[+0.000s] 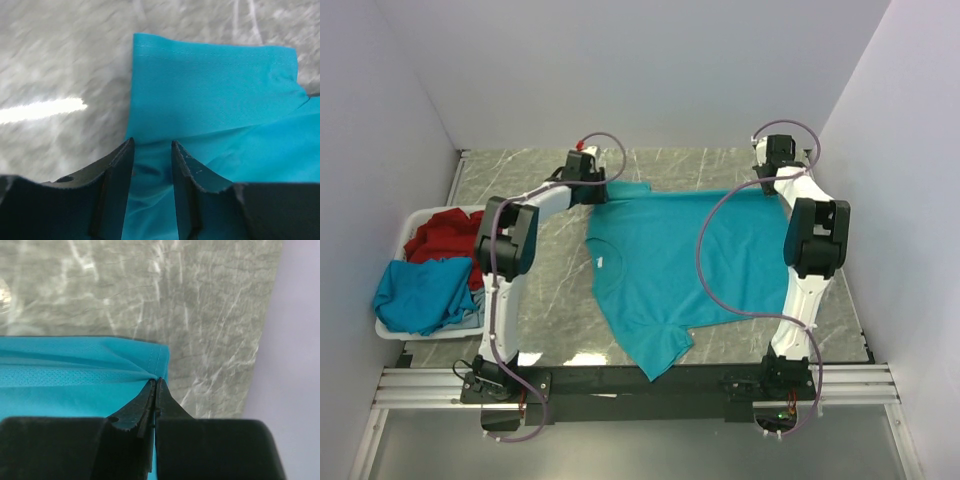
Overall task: Fold and stack the t-shirts
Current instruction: Flatten the tshirt out
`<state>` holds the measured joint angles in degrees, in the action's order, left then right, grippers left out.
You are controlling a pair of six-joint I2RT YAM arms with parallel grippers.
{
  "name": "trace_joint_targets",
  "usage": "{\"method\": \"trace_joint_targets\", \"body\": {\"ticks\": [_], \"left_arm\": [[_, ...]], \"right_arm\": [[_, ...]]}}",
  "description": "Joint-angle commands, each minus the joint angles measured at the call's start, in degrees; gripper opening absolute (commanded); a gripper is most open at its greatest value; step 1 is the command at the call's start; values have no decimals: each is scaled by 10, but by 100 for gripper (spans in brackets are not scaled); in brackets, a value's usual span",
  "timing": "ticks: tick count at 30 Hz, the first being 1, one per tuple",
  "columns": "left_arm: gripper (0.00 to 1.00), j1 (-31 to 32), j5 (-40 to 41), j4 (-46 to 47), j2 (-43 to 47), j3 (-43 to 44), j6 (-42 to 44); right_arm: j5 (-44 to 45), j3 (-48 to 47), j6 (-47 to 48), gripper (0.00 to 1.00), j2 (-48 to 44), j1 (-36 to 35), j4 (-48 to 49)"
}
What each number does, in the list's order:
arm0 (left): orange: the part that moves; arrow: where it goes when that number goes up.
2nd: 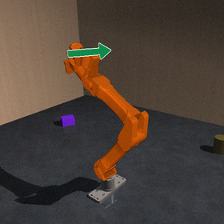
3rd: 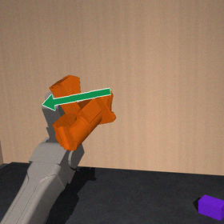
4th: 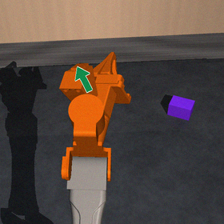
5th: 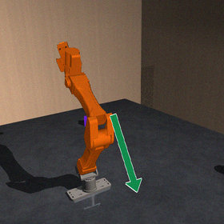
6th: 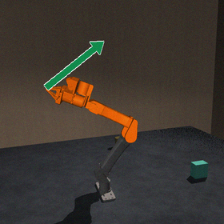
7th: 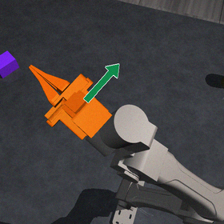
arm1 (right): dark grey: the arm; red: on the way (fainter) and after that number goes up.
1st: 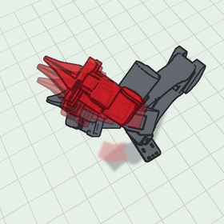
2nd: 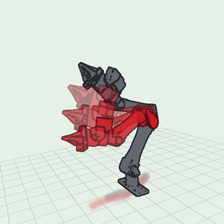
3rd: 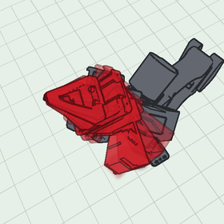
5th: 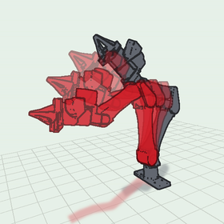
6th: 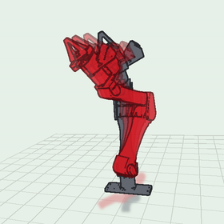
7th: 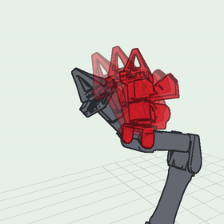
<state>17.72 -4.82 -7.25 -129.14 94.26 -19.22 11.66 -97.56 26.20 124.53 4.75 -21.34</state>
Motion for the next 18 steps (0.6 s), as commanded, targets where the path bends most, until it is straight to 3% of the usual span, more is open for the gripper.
{"method": "trace_joint_targets", "body": {"ticks": [1, 9, 13, 16, 18], "left_arm": [[43, -14, -10, 4, 38, -72, -12], [57, -29, -24, 16, 54, -5, -3], [61, -41, -34, -28, 9, 70, -1], [61, -51, -69, -49, -36, 130, 0], [61, -58, -137, -50, -60, 172, -1]], "right_arm": [[-33, 10, -13, 0, -50, 3, 0], [-88, -75, -30, 0, 7, 2, -43], [-90, -148, -33, 0, 53, -2, -70], [-92, -177, -34, 0, 75, -2, -78], [-90, -181, -32, 0, 80, -4, -77]]}}
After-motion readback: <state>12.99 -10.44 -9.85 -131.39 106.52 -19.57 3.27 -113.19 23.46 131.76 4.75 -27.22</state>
